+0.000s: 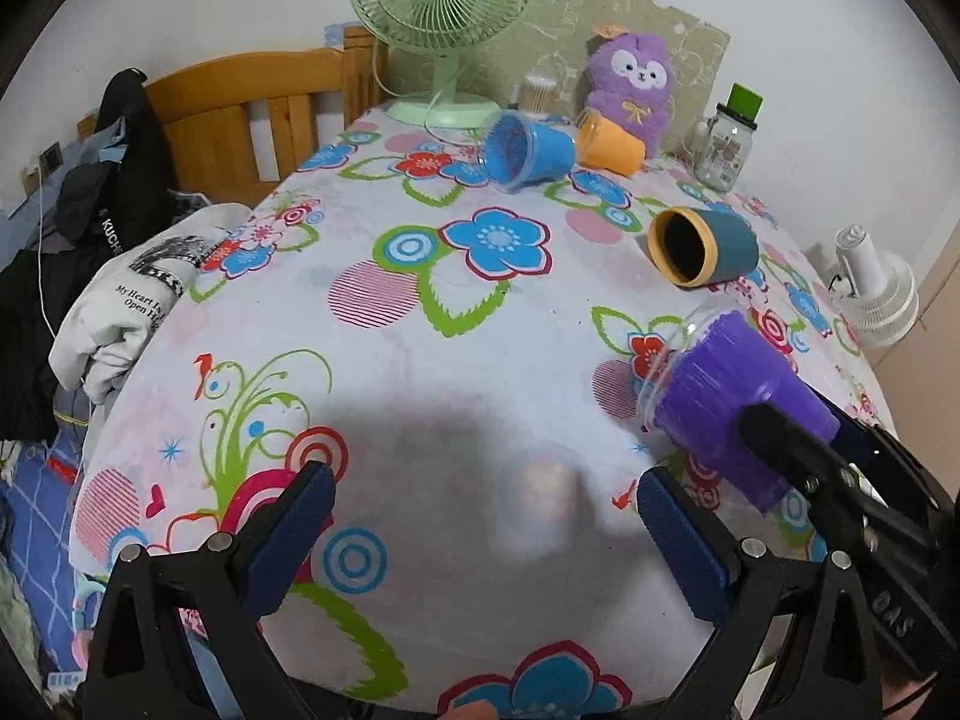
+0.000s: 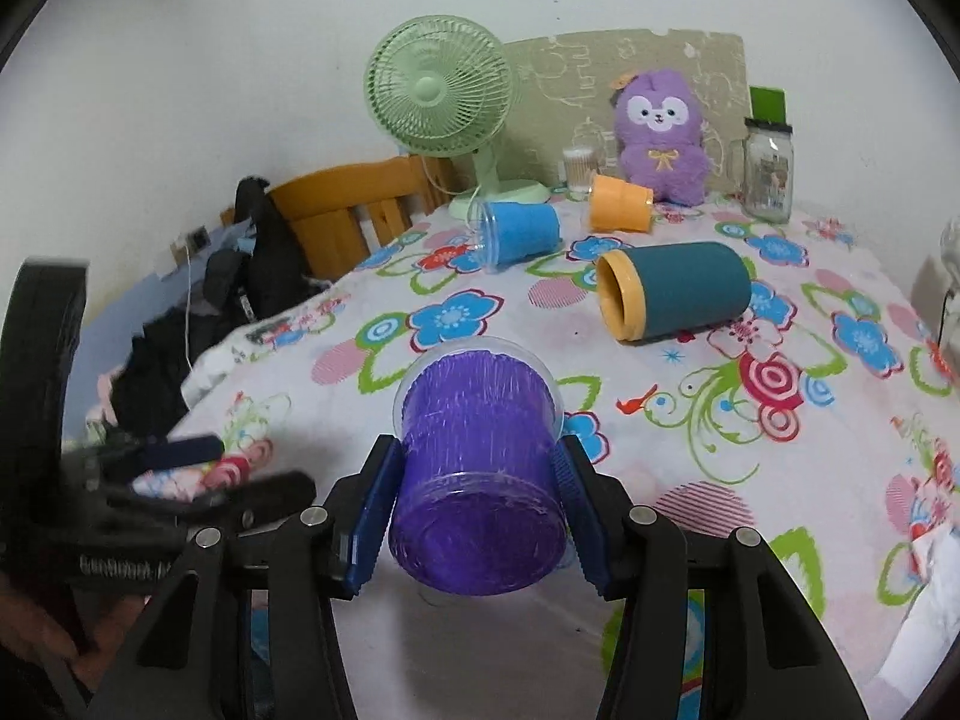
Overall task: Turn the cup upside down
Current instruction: 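Lift the purple cup with the right tool and rotate it over, then grasp the purple cup with the left tool while the right tool holds it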
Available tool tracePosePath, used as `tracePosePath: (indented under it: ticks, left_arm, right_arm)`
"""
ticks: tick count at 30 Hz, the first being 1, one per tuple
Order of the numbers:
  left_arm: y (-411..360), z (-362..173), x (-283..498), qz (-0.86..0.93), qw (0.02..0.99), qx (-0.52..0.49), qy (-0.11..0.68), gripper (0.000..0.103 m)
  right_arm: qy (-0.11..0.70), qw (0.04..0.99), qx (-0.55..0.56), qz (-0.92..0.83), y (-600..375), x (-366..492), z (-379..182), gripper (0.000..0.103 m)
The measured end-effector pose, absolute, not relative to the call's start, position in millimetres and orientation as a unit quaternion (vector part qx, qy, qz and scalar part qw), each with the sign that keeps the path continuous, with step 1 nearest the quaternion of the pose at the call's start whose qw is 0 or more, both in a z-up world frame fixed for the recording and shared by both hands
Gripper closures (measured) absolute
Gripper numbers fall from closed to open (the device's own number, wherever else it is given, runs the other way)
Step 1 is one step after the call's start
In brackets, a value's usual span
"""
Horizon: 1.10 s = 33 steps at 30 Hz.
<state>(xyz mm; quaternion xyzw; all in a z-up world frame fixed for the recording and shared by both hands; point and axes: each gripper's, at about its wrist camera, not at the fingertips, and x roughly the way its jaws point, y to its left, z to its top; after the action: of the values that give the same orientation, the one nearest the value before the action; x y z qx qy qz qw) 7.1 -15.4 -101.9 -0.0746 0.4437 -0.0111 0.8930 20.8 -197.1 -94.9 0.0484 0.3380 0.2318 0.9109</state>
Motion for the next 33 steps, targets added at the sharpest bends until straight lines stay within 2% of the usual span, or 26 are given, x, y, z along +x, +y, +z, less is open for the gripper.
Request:
tracePosePath:
  ticks: [8, 14, 16, 18, 24, 33]
  left_arm:
    - [-1.0, -100.1, -24.2, 0.021, 0.902, -0.083, 0.423, 0.001]
    - [4.3, -113.4, -37.8, 0.034, 0.896, -0.081, 0.435, 0.001]
    - [4.1, -115.4, -39.5, 0.034, 0.895, -0.081, 0.438, 0.001]
    - [3.0, -115.3, -40.3, 0.035, 0.895, -0.08, 0.438, 0.001]
    - [-3.1, -109.5, -44.8, 0.03, 0.899, -0.082, 0.428, 0.0]
    - [-19.3, -96.1, -49.0, 0.013, 0.903, -0.085, 0.422, 0.0]
  right_arm:
    - [0.313, 0.93, -0.008, 0.19, -174.3, -5.9, -91.6, 0.047]
    - [0.332, 0.927, 0.003, 0.174, -179.3, -10.7, -105.1, 0.046]
    - [0.347, 0.92, 0.008, 0.18, -180.1, -11.7, -108.7, 0.041]
    - [0.352, 0.92, 0.004, 0.174, -179.3, -13.7, -109.7, 0.025]
    - [0.353, 0.921, 0.025, 0.165, -193.4, -16.8, -104.8, 0.018]
    - [0.37, 0.907, 0.075, 0.188, -222.5, -23.8, -93.9, 0.018]
